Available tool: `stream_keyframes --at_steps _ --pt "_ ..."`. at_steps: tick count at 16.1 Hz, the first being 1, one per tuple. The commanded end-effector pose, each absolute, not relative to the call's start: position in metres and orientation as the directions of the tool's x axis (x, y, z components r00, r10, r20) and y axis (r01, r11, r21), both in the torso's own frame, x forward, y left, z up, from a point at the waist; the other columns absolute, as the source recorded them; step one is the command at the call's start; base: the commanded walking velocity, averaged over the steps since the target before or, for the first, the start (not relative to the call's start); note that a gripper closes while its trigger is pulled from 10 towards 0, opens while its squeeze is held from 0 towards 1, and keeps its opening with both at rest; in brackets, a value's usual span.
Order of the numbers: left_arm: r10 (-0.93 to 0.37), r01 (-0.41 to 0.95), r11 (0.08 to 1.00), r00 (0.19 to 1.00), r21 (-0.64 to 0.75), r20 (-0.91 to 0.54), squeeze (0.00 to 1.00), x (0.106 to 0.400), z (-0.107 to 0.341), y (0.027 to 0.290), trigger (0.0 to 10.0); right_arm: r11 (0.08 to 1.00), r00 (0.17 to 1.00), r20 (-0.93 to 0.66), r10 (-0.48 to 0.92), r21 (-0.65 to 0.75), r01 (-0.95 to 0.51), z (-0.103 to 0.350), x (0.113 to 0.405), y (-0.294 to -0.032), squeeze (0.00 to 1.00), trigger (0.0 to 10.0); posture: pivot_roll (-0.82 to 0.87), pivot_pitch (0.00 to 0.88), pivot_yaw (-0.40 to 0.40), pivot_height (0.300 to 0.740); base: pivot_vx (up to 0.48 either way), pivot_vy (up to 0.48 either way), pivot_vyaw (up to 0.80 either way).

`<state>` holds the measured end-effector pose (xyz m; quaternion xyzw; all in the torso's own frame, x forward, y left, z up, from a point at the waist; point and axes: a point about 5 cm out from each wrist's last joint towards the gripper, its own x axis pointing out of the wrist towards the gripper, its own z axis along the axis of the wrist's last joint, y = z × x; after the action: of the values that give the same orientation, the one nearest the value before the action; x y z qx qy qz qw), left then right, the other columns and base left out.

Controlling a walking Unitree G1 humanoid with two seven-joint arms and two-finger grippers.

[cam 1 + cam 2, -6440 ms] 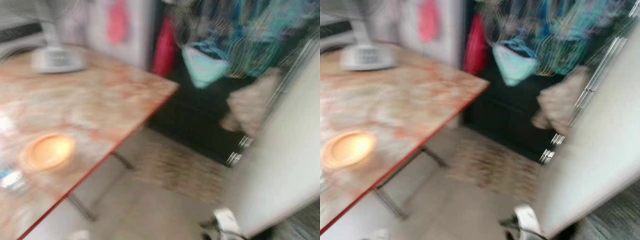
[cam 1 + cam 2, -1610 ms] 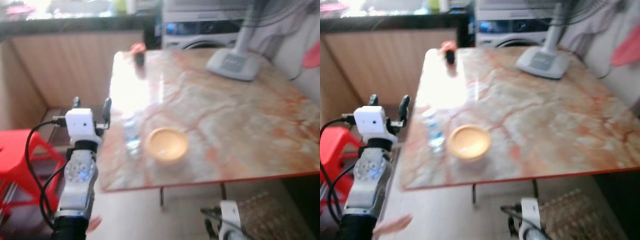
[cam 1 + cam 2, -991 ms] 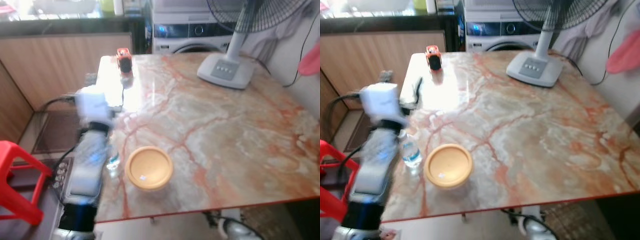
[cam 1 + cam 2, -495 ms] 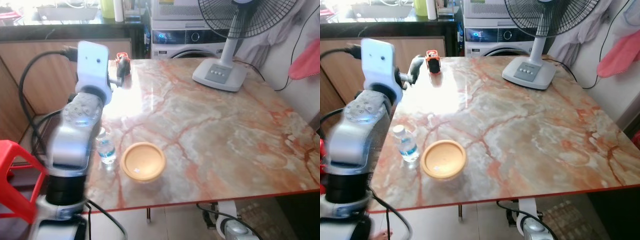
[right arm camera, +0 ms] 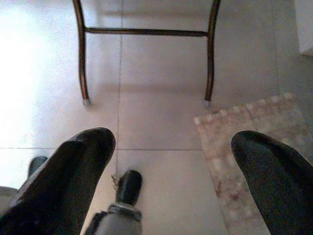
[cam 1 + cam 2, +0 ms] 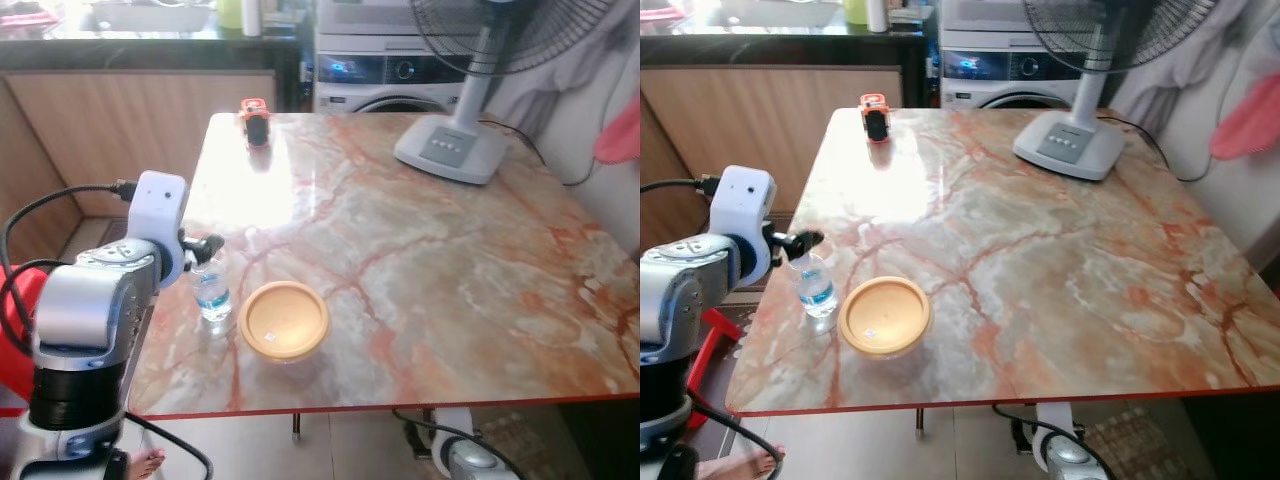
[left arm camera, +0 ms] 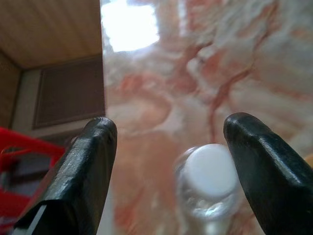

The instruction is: Restocking fridge

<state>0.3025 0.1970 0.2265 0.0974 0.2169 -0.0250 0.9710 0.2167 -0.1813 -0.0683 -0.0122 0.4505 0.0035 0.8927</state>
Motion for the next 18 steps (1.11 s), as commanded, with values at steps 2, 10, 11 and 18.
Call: stream_keyframes --at_steps 2,10,11,18 --pt "0.01 0.096 0.971 0.899 0.22 -0.438 0.0 0.3 0.229 0.202 10.0 1.0 0.591 -0.807 -0.01 -0.025 -0.017 -0.07 0.213 -0.184 0.0 10.0 0.19 0.001 -0.042 0.74 0.0 0.0 0.0" --pt "-0.074 0.156 0.97 0.918 0.185 -0.389 0.0 0.306 0.233 0.184 10.0 0.999 0.588 -0.808 -0.014 -0.035 -0.025 -0.07 0.213 -0.185 0.0 10.0 0.18 0.007 -0.051 0.74 0.0 0.0 0.0" --pt "-0.076 0.16 0.97 0.917 0.185 -0.393 0.0 0.306 0.231 0.183 10.0 0.999 0.589 -0.808 -0.011 -0.034 -0.029 -0.07 0.213 -0.184 0.0 10.0 0.18 0.007 -0.051 0.74 0.0 0.0 0.0" --pt "-0.111 0.187 0.973 0.894 0.136 -0.434 0.0 0.305 0.218 0.179 10.0 0.997 0.589 -0.808 0.004 -0.043 -0.066 -0.07 0.213 -0.184 0.0 10.0 0.17 0.007 -0.056 0.74 0.0 0.0 0.0"
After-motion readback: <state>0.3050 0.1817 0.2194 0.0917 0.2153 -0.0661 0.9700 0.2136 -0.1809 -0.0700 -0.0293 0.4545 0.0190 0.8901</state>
